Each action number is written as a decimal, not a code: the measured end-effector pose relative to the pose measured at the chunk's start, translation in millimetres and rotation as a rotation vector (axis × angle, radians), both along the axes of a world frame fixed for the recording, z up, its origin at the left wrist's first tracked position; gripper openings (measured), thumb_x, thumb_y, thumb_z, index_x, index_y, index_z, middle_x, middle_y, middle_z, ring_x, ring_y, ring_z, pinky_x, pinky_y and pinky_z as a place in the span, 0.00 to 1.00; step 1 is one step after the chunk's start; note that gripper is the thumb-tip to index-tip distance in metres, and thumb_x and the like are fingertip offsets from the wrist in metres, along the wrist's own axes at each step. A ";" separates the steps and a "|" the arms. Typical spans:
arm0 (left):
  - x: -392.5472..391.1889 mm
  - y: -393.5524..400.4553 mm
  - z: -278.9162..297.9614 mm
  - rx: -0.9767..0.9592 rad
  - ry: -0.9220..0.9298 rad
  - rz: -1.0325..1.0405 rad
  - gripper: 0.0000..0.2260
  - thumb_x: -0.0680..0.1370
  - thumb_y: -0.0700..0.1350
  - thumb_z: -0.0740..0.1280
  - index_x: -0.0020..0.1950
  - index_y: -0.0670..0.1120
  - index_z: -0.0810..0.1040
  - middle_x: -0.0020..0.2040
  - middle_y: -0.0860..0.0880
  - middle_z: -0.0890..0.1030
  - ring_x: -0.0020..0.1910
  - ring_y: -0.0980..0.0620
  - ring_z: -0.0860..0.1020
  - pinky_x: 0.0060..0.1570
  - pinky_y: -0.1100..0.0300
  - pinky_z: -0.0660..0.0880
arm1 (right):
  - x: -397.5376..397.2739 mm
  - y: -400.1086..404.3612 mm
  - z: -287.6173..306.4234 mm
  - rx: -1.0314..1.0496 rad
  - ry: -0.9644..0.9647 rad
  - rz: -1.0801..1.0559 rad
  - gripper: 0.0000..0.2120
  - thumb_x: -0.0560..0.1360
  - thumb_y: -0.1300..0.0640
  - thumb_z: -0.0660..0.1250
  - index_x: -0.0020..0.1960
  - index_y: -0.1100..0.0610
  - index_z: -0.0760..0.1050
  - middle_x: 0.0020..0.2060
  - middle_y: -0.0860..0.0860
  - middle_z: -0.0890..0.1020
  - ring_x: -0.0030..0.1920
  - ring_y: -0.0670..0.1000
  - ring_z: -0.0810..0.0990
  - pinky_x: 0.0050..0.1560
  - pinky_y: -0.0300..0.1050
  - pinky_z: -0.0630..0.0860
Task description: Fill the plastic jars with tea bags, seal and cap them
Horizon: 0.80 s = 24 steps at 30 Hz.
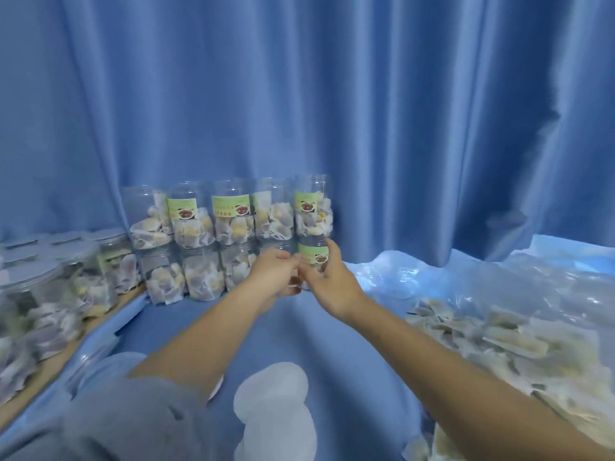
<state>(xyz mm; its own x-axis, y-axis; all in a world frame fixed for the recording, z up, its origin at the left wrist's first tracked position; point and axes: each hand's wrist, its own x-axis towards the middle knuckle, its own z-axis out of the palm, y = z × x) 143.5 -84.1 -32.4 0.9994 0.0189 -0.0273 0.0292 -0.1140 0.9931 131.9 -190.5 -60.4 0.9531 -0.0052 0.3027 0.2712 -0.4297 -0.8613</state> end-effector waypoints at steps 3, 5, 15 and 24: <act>39.5 -0.1 21.0 -0.016 0.034 0.000 0.02 0.81 0.40 0.59 0.51 0.43 0.71 0.46 0.41 0.76 0.42 0.44 0.76 0.45 0.50 0.77 | 45.3 3.8 22.3 -0.034 0.011 -0.038 0.34 0.77 0.52 0.63 0.76 0.51 0.48 0.61 0.57 0.76 0.58 0.57 0.76 0.55 0.44 0.72; 61.9 0.9 36.7 0.000 0.040 0.011 0.04 0.81 0.41 0.60 0.54 0.43 0.72 0.51 0.40 0.76 0.46 0.44 0.76 0.50 0.46 0.77 | 73.4 5.4 41.3 -0.041 0.037 -0.072 0.36 0.77 0.53 0.64 0.77 0.50 0.46 0.62 0.58 0.74 0.60 0.59 0.74 0.58 0.47 0.71; 140.2 28.7 71.2 0.105 0.231 -0.041 0.32 0.75 0.51 0.69 0.72 0.46 0.56 0.58 0.46 0.69 0.58 0.41 0.74 0.54 0.43 0.77 | 191.4 -2.6 110.0 -0.111 0.291 -0.254 0.41 0.75 0.51 0.65 0.75 0.40 0.38 0.63 0.62 0.69 0.55 0.60 0.76 0.51 0.47 0.73; 146.8 40.1 52.1 0.200 0.163 -0.047 0.42 0.69 0.58 0.71 0.75 0.53 0.50 0.72 0.47 0.64 0.65 0.43 0.71 0.58 0.46 0.73 | 205.6 -11.4 82.3 0.021 -0.004 -0.338 0.08 0.75 0.59 0.66 0.49 0.50 0.68 0.39 0.53 0.73 0.31 0.50 0.70 0.31 0.41 0.76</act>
<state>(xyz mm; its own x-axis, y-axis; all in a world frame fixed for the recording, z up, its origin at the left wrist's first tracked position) 290.3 -44.0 19.8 0.9820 -0.0067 -0.1887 0.1772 -0.3124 0.9333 337.5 -201.9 22.0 0.8950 -0.3274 0.3029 0.1195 -0.4781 -0.8701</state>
